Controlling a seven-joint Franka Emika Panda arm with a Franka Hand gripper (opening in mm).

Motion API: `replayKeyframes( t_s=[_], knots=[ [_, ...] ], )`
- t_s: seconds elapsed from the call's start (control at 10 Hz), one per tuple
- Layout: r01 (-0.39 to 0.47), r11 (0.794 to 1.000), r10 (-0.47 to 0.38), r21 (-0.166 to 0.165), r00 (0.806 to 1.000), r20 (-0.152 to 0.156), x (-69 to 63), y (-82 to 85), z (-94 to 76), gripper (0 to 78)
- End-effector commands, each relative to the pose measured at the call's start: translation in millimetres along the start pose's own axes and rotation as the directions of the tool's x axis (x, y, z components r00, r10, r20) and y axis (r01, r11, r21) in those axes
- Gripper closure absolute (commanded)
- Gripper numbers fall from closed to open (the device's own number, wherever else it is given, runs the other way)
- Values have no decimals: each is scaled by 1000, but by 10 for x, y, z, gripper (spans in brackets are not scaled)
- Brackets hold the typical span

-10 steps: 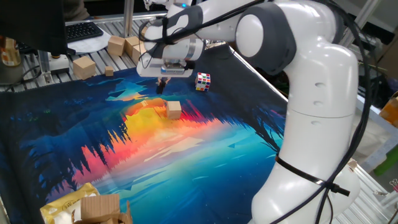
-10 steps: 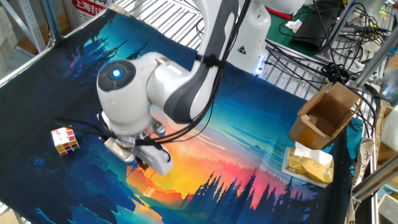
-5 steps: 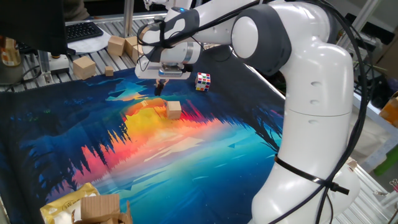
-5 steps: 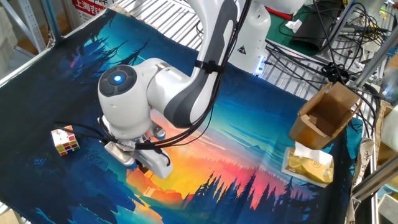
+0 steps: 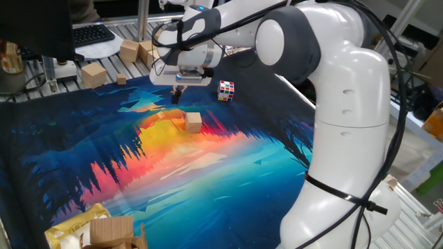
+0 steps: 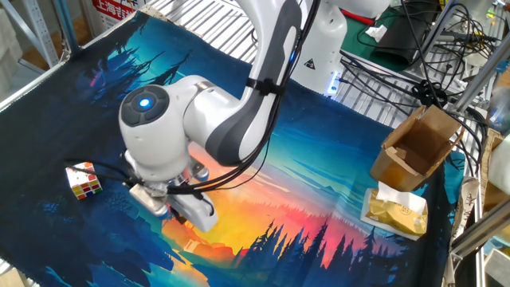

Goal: Pick up one small block

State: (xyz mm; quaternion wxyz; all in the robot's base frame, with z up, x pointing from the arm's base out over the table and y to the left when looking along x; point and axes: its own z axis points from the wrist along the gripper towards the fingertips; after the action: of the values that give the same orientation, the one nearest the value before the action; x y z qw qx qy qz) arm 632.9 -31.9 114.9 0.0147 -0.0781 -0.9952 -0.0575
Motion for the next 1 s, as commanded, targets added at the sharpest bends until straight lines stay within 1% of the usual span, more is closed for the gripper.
replayKeyframes(
  t_s=[0.1, 0.4, 0.6, 0.9, 1.0],
  knots=[
    [5, 1000, -5, 3, 1000, 0, -120, -9, -4, 776],
    [8, 1000, -8, 3, 1000, -1, -119, -9, -6, 776],
    [13, 1000, -13, 3, 1000, -16, -119, -9, -6, 776],
    [6, 1000, -6, 5, 1000, -12, -119, -9, -6, 776],
    [7, 1000, -7, 1, 1000, -19, -119, -9, -6, 776]
  ],
)
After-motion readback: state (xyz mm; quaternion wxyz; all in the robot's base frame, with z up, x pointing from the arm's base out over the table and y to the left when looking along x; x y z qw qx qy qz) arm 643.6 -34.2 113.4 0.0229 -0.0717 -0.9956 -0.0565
